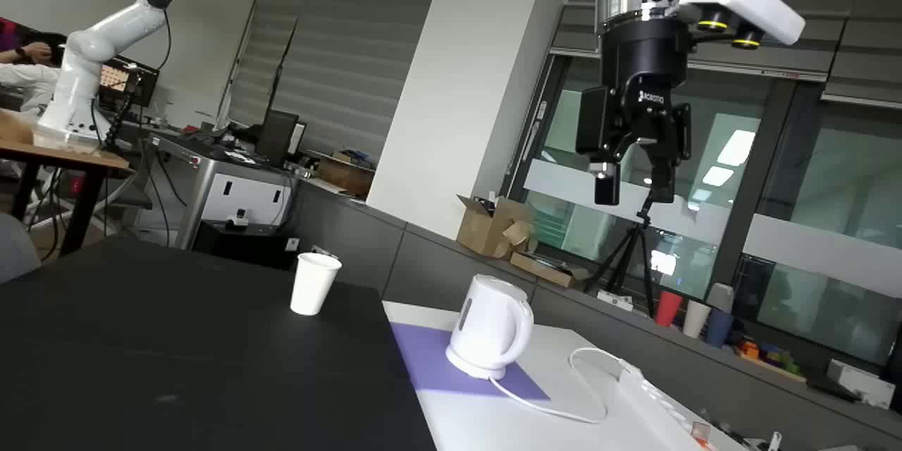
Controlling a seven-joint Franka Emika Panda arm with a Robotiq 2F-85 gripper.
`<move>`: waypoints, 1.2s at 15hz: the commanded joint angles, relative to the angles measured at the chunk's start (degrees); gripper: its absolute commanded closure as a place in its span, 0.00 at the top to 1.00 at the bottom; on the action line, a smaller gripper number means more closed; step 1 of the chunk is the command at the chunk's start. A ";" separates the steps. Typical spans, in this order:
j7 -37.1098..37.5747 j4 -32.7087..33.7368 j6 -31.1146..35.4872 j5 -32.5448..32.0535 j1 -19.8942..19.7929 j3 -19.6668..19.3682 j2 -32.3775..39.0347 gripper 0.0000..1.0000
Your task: Turn off the electric kettle
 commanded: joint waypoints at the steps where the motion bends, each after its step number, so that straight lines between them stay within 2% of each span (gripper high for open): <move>1: 0.82 0.08 -0.14 -0.87 1.59 -1.49 0.31 1.00; 8: 0.82 0.08 -0.14 -0.86 1.59 -1.49 0.31 1.00; 11: -2.09 0.06 5.44 -3.11 -1.05 -5.41 0.60 1.00; 14: -2.41 0.62 15.56 -6.39 -5.70 -10.29 3.25 1.00; 15: -1.97 1.09 19.85 -6.78 -7.38 -11.94 5.07 0.75; 16: -1.66 1.65 23.41 -6.83 -8.76 -13.15 6.85 0.74; 18: -0.09 2.88 30.43 -6.70 -11.73 -14.61 11.16 0.60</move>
